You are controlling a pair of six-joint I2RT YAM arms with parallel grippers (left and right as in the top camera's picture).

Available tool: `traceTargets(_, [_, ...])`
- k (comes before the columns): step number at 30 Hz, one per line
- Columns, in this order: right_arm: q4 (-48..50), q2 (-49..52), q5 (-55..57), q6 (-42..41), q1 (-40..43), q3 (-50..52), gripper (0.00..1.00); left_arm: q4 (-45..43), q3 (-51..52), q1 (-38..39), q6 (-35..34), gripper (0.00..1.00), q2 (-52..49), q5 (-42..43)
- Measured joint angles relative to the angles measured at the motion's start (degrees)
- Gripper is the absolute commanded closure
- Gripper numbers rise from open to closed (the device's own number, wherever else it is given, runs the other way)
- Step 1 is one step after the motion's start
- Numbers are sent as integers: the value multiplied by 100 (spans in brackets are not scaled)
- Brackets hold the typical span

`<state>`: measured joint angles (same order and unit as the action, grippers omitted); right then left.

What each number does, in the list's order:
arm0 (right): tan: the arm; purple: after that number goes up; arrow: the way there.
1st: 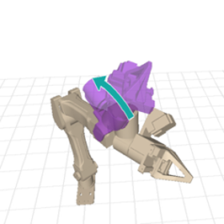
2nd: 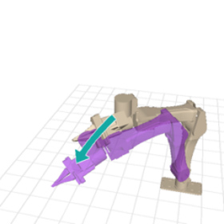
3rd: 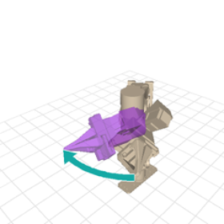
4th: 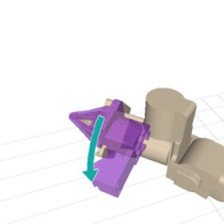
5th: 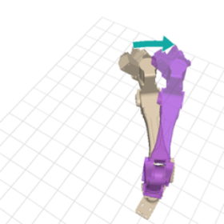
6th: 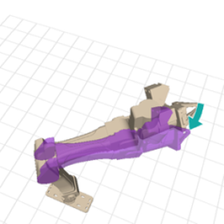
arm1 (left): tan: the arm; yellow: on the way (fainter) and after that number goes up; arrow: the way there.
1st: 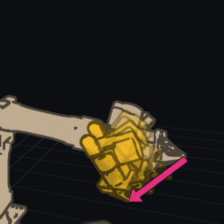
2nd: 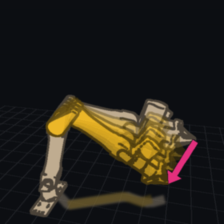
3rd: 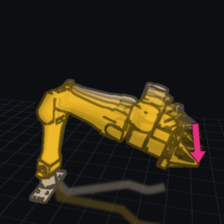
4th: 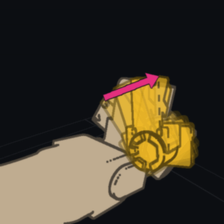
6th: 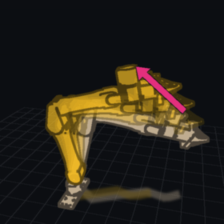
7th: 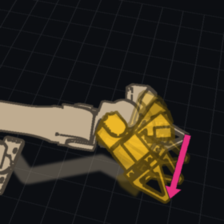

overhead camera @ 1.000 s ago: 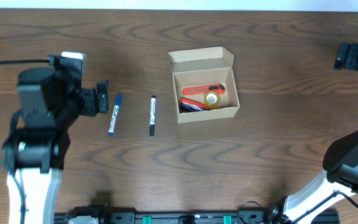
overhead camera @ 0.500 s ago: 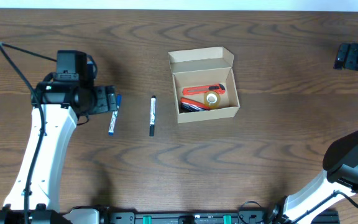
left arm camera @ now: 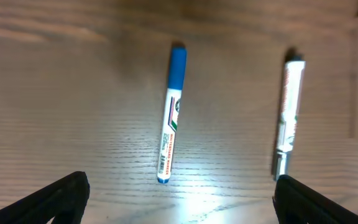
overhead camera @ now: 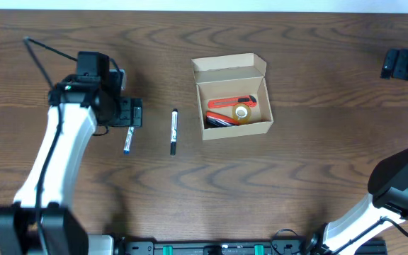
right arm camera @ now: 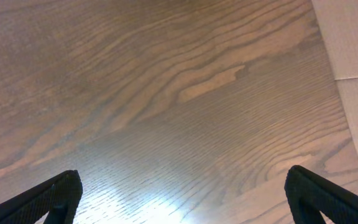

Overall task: Pack container
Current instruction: 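Move the left gripper forward over the blue-capped marker, then lower the left gripper and close it around the blue-capped marker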

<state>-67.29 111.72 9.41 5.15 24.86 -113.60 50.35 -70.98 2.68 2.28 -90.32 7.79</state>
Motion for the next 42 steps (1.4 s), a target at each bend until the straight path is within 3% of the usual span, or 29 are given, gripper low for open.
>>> traceTargets(13, [2, 0, 0, 0, 0, 0, 1, -393, 0, 0, 125, 5, -708, 35])
traceTargets(24, [0, 0, 0, 0, 0, 0, 1, -391, 0, 0, 782, 5, -1003, 691])
traceTargets(42, [0, 0, 0, 0, 0, 0, 1, -391, 0, -260, 848, 5, -1513, 313])
